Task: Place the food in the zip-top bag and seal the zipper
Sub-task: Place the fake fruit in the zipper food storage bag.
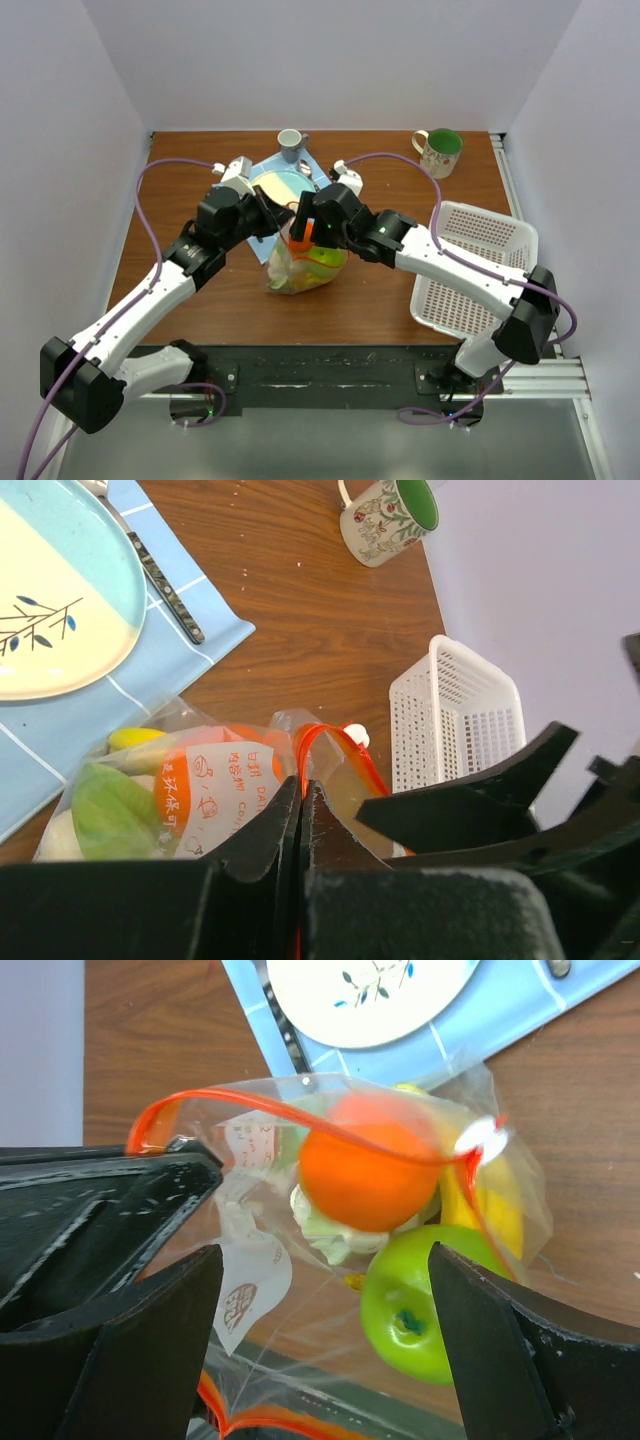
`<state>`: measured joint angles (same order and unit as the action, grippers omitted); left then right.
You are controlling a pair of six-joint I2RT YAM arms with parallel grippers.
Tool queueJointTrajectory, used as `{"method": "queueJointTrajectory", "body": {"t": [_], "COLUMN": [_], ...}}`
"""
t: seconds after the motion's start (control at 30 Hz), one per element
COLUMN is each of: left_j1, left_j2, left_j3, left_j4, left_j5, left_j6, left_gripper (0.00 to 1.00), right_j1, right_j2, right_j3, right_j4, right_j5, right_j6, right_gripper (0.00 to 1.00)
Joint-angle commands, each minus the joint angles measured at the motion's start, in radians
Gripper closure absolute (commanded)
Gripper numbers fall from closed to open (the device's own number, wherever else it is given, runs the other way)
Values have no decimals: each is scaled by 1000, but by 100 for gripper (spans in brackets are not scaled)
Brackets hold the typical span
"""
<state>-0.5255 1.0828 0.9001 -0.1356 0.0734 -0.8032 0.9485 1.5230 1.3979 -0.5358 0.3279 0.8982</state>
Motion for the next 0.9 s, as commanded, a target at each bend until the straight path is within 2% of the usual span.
{"method": "queueJointTrajectory", "body": {"t": [0.0, 0.1, 0.2, 0.27, 0.33, 0.43, 0.67, 0.87], "left_j1": [18, 18, 18, 19, 19, 21, 19, 21], "left_j2": [-31, -30, -30, -35, -40, -40, -37, -63], "left_j3": [-17, -18, -15, -17, -17, -23, -64, -113], "left_j4": [63, 64, 54, 51, 47, 47, 70, 65], "left_j5": [5, 23, 40, 45, 54, 72, 143, 210], "left_j6": [-10, -2, 16, 25, 36, 41, 55, 70], "left_gripper": [100, 100, 100, 100, 100, 100, 100, 100], "right_j1": [3, -2, -28, -80, -125, -201, -247, -275], "right_j2": [-66, -64, -52, -44, -38, -31, 35, 6], "right_j3": [79, 111, 136, 124, 87, 43, 50, -118], "right_j4": [-74, -150, -200, -190, -142, -78, -73, 34], "right_j5": [103, 192, 241, 211, 116, 4, -56, -165], "right_j6": [-51, -84, -130, -163, -176, -157, -24, 100], "right_gripper": [12, 13, 18, 28, 33, 34, 30, 32]}}
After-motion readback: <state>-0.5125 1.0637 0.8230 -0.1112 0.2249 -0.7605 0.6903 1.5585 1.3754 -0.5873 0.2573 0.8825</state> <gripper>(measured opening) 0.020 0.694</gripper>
